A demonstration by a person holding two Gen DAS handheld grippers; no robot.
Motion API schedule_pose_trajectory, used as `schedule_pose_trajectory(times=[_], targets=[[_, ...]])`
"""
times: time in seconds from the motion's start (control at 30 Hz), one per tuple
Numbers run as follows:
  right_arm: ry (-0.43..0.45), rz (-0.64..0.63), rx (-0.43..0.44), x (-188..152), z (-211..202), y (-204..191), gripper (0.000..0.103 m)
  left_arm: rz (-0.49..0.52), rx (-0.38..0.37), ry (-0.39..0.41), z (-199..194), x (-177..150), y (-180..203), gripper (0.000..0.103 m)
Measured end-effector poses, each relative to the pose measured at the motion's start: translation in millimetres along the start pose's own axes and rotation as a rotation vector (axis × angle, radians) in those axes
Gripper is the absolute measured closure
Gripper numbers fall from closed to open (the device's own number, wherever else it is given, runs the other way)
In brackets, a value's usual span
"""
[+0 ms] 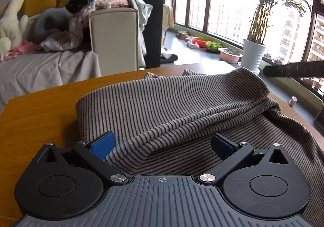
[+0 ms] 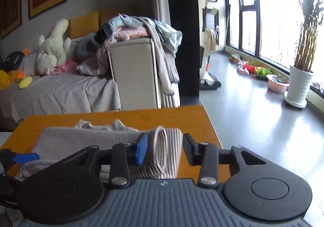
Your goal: Fold clothes
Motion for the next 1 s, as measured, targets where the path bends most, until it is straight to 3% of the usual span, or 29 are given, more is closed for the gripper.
schedule_pose_trajectory(times=[0.1,0.2,0.3,0.37,0.43,0.5,0.63,0.67,0.73,0.83,1.0], targets=[[0.051,-0.006,0.097,25,-2,-17,0.069,0.001,0.001,0.0,0,0,0,0.0],[0.007,-0.04,0.186,36,26,-40,0.067,0.001,0.001,0.001,0,0,0,0.0],[-0.058,-0.056,0.18,36,65,-53,0.066,0.0,-0.001,0.001,1,1,-1,0.0],[-0.081,-0.052,0.168,36,91,-55,0.062,-0.002,-0.002,0.002,0,1,-1,0.0],[-0.118,-0.027,0.167,31,115,-54,0.051,-0.004,-0.004,0.002,0,1,-1,0.0],[-0.16,-0.009,0.157,23,137,-52,0.05,-0.007,-0.008,0.003,0,0,-1,0.0],[-0.174,-0.048,0.154,7,152,-55,0.048,-0.022,-0.023,0.007,-1,1,-4,0.0],[-0.166,-0.062,0.158,6,151,-57,0.05,-0.027,-0.027,0.008,-1,1,-4,0.0],[-0.165,-0.081,0.147,5,150,-58,0.069,-0.036,-0.033,0.009,-1,2,-6,0.0],[-0.169,-0.11,0.113,6,150,-58,0.081,-0.046,-0.04,0.012,-2,2,-7,0.0],[-0.136,-0.071,0.178,21,113,-53,0.089,-0.131,-0.112,-0.041,-14,11,-20,0.0]])
Point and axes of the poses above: each gripper's, at about its wrist camera, not at the fingertips, and z roughly the way its jaws point, y to its right, x to its top, the point moved 5 cm from there along z, roughly the way its jaws point, and after that the axes turned 9 degrees about -z, right-handed, at the moved point
